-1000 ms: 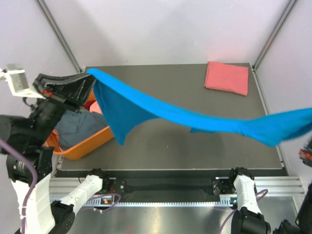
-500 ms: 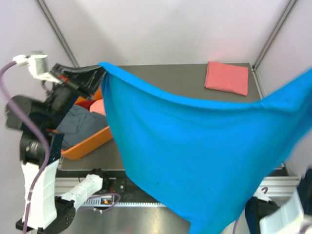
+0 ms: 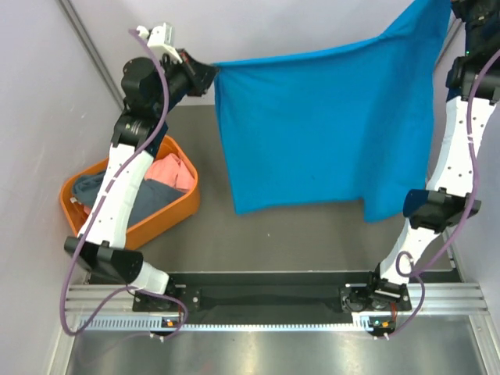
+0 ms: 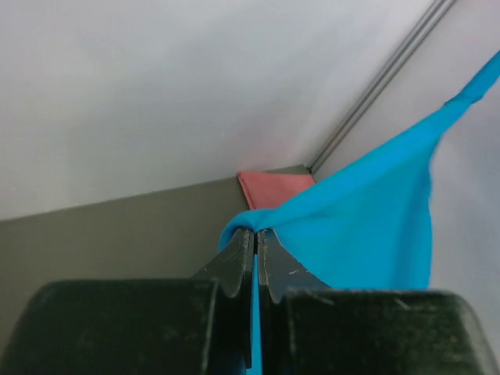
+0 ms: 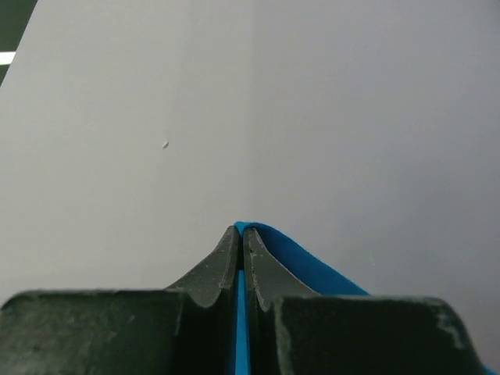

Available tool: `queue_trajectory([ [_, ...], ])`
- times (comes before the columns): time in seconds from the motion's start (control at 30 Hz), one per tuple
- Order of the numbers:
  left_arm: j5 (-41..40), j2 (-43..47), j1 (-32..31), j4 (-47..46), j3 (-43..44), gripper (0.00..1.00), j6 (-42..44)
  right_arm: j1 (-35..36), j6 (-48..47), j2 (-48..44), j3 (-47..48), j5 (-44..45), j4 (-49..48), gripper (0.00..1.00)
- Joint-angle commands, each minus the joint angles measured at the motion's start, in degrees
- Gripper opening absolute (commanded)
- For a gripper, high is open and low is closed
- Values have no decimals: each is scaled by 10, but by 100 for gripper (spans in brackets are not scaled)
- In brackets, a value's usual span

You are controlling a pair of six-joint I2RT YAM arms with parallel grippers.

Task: Fold and stack the t-shirts
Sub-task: Flatten the tshirt out

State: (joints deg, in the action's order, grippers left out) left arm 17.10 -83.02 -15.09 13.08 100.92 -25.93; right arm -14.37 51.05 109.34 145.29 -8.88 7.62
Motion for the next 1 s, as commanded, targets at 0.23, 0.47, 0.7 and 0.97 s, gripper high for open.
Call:
queue_trajectory([
  [0.23,-32,17,2,-100,71,0,50,-125,137,-61,-43,-34,-243,0],
  [0.47,-1,144,2,-139,-216,0,63,-139,166,-133,-325,-262,-262,0],
  [0.7,42,250,1,-67,-400,0,50,-151,-13,-389,-741,-213,-46,0],
  [0.97,93,344,-6,61,-556,0,26,-254,-151,-528,-932,-34,207,0],
])
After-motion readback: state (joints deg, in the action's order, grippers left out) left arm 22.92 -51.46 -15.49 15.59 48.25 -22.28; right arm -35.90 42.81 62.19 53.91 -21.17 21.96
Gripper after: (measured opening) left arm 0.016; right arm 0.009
